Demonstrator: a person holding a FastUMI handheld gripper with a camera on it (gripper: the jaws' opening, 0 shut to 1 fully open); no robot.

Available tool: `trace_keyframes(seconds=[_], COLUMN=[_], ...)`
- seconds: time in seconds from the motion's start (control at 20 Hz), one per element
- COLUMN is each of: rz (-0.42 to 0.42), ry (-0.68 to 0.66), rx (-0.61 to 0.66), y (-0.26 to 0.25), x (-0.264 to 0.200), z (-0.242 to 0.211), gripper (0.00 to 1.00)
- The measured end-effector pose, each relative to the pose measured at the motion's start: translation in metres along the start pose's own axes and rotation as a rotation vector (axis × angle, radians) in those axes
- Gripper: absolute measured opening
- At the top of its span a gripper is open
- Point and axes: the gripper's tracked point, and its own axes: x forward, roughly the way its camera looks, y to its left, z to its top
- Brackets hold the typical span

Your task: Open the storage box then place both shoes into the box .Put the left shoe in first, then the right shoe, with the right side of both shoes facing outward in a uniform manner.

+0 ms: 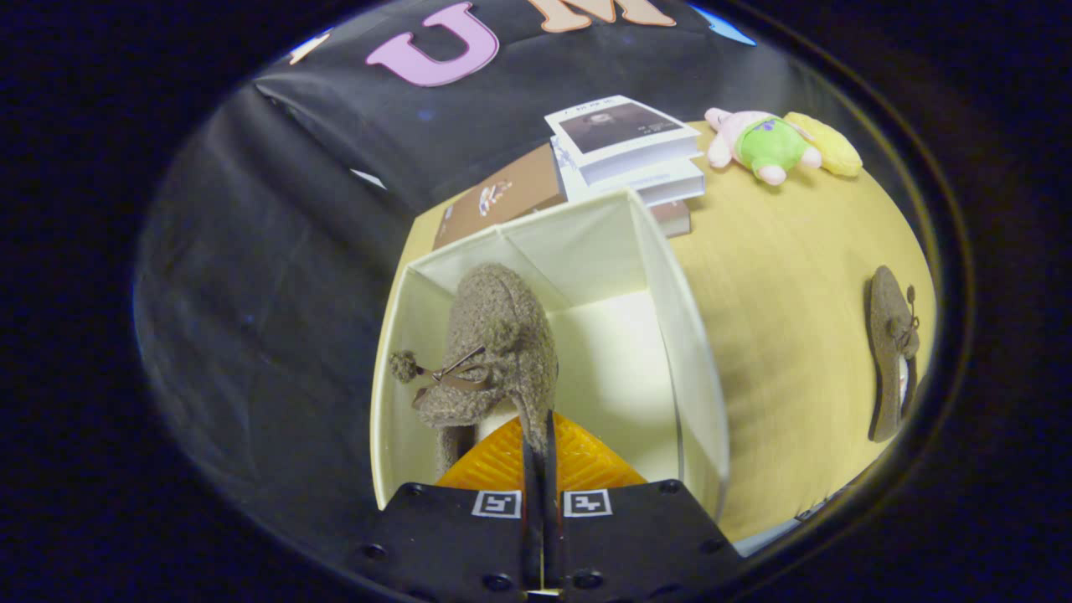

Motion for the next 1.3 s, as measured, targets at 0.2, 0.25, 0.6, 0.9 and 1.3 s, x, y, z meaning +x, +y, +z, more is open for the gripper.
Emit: trace_keyframes(seconds=[0.2, 0.25, 0.6, 0.9, 1.3], rz=[-0.039, -0.049, -0.067, 0.036, 0.165], ry=[0.036, 0.045, 0.094, 0.059, -0.166], rx=[-0.017, -0.019, -0.057, -0.146, -0.391], y=[0.006, 0.008, 0.011, 0.026, 0.024], x=[0.022, 0.026, 0.039, 0.014, -0.060], z=[-0.016, -0.019, -0.032, -0.028, 0.001], gripper=[0.05, 0.05, 0.15, 0.60, 1.00])
